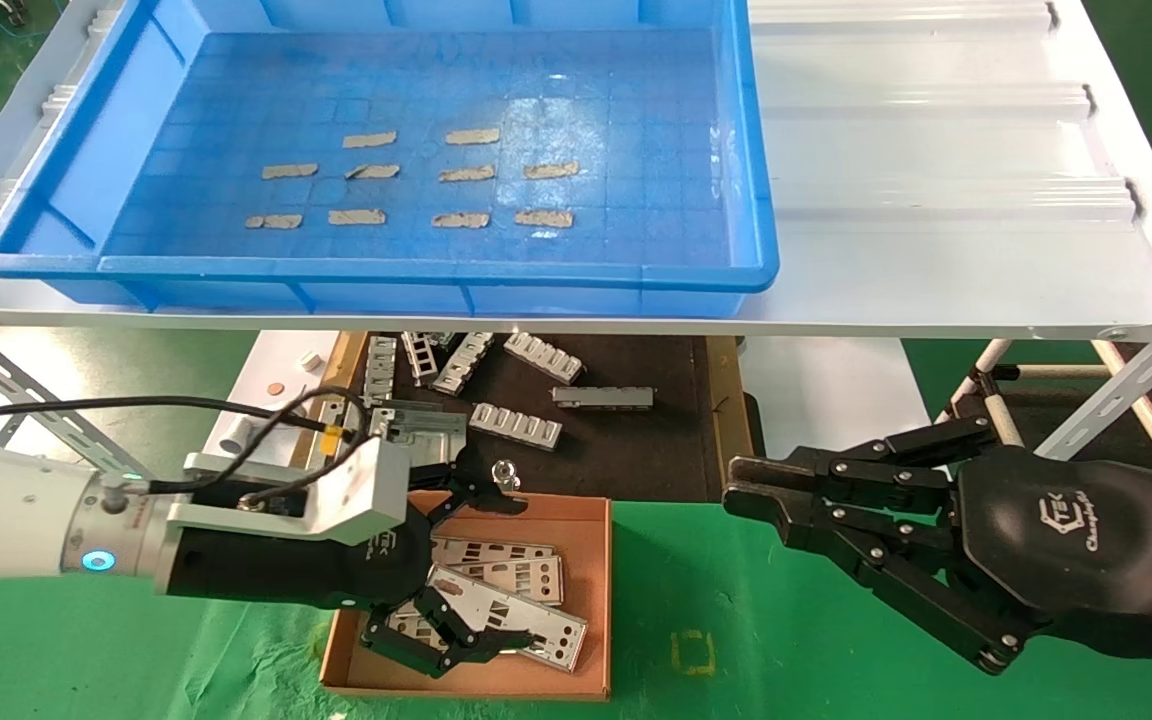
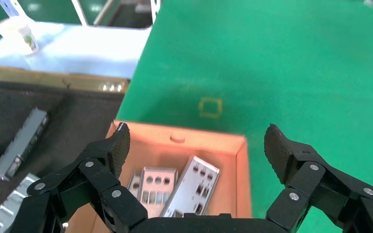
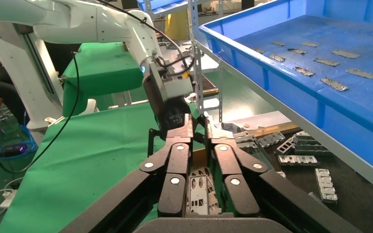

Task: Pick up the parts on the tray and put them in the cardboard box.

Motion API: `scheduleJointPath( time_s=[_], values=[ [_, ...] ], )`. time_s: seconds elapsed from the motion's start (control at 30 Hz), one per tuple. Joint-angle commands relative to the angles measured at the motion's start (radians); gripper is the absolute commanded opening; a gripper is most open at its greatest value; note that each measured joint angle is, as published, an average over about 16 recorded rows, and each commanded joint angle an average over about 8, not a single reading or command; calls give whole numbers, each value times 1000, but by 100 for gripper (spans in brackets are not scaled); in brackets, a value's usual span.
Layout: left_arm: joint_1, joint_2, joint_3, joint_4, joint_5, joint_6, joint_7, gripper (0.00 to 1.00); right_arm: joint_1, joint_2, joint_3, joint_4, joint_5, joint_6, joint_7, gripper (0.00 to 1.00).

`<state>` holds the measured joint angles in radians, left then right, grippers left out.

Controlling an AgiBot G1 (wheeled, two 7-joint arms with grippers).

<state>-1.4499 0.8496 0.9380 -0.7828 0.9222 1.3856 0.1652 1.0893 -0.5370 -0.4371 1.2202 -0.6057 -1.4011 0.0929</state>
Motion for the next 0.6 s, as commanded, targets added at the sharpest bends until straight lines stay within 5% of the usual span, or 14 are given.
scheduleJointPath(
  time_s=[0.03, 0.6],
  values=[
    [16, -10, -28, -21, -8, 5, -15, 100, 0, 0, 0, 0, 0, 0, 0, 100],
    [151, -96, -265, -202, -77, 44, -142, 100, 0, 0, 0, 0, 0, 0, 0, 100]
  ],
)
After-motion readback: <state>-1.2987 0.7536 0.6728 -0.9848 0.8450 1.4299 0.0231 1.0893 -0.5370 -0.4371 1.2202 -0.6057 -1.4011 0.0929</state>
